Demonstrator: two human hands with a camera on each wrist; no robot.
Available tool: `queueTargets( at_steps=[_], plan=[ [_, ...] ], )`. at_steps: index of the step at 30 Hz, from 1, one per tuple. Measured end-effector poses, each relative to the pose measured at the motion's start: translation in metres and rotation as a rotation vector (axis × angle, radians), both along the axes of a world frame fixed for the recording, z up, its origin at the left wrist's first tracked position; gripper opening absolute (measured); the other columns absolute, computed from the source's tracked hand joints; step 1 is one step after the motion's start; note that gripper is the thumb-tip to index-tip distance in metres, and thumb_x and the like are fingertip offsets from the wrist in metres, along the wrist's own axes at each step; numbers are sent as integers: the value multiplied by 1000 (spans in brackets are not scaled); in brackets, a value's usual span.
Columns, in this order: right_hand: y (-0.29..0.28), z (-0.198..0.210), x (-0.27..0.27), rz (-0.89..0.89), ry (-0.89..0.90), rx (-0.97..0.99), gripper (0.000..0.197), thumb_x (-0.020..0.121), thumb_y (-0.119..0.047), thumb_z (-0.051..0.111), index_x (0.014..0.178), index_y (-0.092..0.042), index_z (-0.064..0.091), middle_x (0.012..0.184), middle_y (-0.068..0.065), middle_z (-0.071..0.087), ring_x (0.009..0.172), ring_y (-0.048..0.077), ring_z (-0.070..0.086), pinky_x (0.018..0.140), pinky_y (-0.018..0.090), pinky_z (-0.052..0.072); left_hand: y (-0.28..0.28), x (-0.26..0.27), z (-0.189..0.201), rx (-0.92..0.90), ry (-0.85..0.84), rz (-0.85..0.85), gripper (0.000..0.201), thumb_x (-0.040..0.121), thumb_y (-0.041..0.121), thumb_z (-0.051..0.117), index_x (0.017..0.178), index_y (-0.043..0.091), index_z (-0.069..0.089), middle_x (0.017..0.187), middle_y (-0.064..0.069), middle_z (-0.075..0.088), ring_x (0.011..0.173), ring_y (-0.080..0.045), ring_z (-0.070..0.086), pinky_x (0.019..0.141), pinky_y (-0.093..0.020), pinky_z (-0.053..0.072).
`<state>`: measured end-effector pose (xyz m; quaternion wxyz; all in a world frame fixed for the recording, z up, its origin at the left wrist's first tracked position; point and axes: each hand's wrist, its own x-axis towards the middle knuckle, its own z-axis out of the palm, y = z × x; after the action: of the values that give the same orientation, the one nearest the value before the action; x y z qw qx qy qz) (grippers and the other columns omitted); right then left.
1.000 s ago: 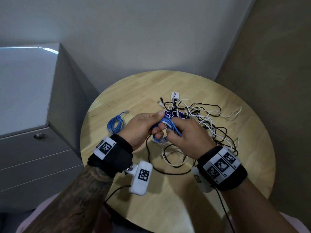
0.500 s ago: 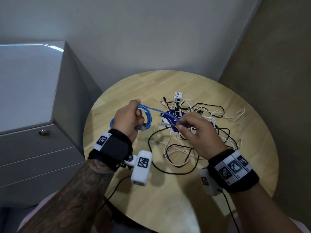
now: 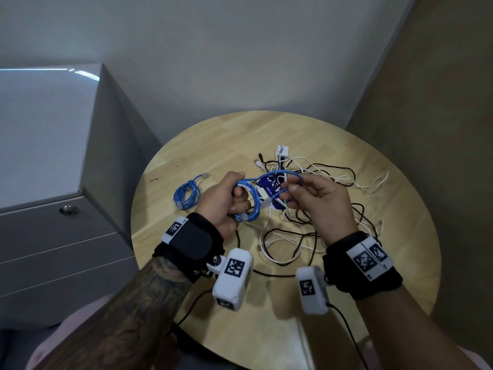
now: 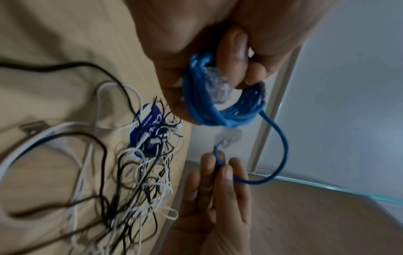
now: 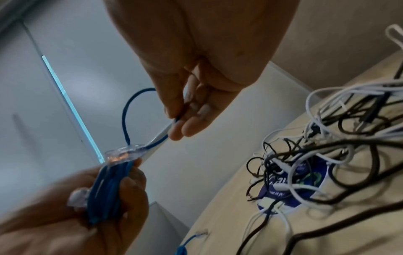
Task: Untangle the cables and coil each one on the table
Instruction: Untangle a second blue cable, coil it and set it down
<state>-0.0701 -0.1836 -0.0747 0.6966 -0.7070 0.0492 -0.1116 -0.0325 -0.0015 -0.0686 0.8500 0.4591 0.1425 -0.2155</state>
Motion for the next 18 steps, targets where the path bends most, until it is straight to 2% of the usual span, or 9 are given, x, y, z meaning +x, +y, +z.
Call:
queueTargets(
  at_steps=[3,7,9,14,16,18],
  plan=[
    [-1,-2,2,-73,17,38,18,95,5,60,99,-9,71,87,4,76,73,12,74,63,21,58,-3,-2,-3,-34,26,-74,48,92,31,56,50,19,38,43,5,23,33,-7,18,56,-29,14],
    [6,-3,1,-41,73,44,18,95,4,60,95,-11,71,78,-1,76,73,11,74,62,21,58,-6,-5,-2,-57,48,-100,49,93,33,55,50,18,37,39,5,23,32,-7,19,60,-30,11],
    [10,-4,0,-41,85,29,20,95,3,61,92,-13,71,75,-4,76,72,10,74,65,23,58,-7,-6,0,-55,47,-107,49,93,33,55,51,18,36,39,5,23,32,-7,19,58,-30,11],
    [14,-3,-1,-19,110,104,16,96,2,61,96,-11,71,82,4,77,74,15,75,66,25,59,-6,-6,2,-41,45,-76,46,94,31,55,55,17,35,38,6,24,32,-7,18,38,-17,25],
    [14,-3,-1,-8,123,156,17,97,1,60,100,-12,69,83,7,77,72,15,74,64,24,59,-6,-5,0,-48,48,-73,47,94,32,55,54,16,36,39,5,25,32,-7,19,36,-17,28],
    [14,-4,0,-9,138,177,18,98,2,58,102,-13,68,83,10,76,70,16,74,62,24,60,-5,-4,-2,-68,56,-93,48,93,33,55,52,17,37,39,5,26,31,-6,20,43,-21,26]
  ],
)
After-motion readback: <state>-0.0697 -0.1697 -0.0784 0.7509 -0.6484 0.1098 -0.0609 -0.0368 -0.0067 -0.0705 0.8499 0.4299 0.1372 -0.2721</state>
